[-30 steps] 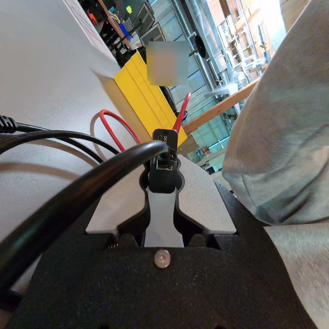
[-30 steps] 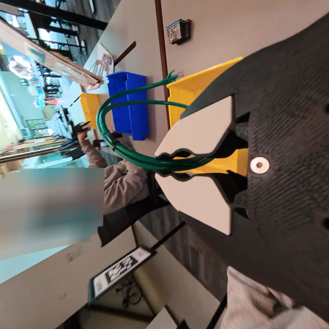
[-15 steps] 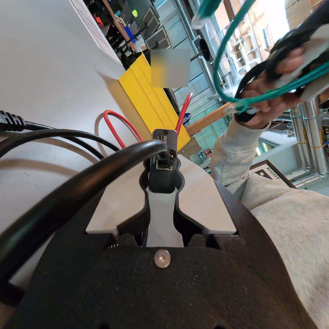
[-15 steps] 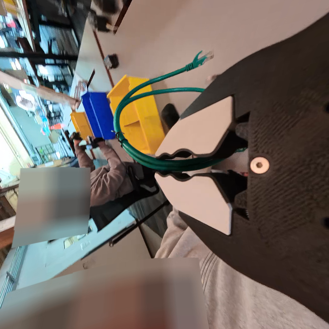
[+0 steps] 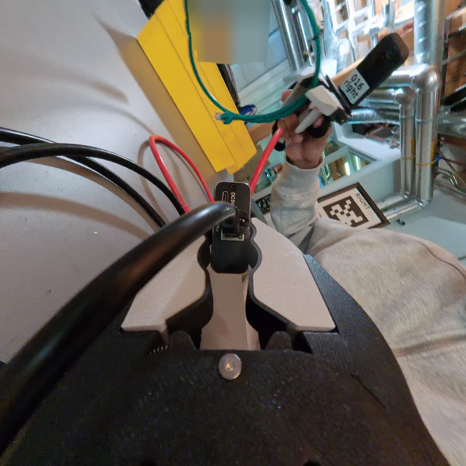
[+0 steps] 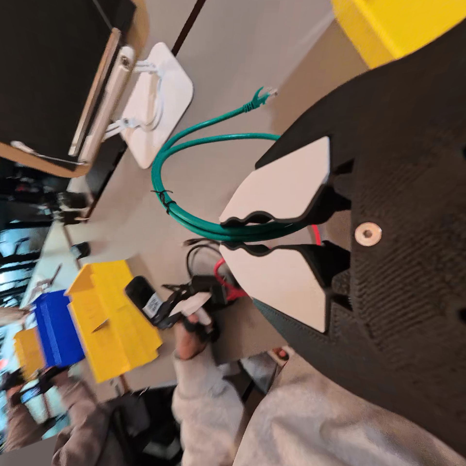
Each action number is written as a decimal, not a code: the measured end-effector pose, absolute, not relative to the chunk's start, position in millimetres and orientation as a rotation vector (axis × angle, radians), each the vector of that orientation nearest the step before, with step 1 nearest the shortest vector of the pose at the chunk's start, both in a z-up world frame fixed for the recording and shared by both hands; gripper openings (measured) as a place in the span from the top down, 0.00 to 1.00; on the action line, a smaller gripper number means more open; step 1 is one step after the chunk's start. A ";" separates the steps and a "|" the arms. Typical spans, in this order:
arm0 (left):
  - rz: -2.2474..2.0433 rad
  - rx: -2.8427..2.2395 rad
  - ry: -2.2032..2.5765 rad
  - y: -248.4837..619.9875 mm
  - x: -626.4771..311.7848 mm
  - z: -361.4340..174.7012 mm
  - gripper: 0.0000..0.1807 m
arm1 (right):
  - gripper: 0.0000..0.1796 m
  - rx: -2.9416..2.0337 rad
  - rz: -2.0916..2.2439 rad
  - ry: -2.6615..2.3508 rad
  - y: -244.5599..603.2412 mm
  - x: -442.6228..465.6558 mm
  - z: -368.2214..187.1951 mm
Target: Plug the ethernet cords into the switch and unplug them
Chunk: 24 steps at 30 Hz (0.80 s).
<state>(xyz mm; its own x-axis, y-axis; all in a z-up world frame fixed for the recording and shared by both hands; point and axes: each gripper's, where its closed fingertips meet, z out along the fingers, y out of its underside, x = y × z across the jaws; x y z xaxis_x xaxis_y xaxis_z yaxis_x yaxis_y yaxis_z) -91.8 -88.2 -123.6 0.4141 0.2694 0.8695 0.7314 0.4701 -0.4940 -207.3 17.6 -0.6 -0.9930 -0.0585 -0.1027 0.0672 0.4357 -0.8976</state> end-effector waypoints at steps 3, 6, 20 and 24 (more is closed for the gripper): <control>-0.389 -1.122 -1.127 -95.2 -84.1 -122.5 0.86 | 0.94 -0.084 -1.505 2.697 14.5 -199.4 -35.4; -0.358 -1.061 -1.143 -111.1 -85.0 -119.3 0.86 | 0.94 -0.289 -1.383 2.903 19.5 -192.7 -71.3; -0.421 -0.742 -0.999 -159.3 -73.0 -80.6 0.86 | 0.78 -0.433 -0.802 3.037 93.1 -167.0 -153.8; -0.388 -0.781 -1.020 -163.5 -69.8 -79.0 0.86 | 0.78 -0.254 -0.713 3.138 94.3 -180.2 -154.5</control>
<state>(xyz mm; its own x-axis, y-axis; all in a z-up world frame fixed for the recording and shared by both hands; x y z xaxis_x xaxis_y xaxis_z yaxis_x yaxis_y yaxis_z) -69.8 -163.5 -79.0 0.4892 0.0604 0.8701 0.6231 0.6739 -0.3971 -180.2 94.3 -154.5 -0.9839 -0.1338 0.1186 -0.1720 0.8901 -0.4220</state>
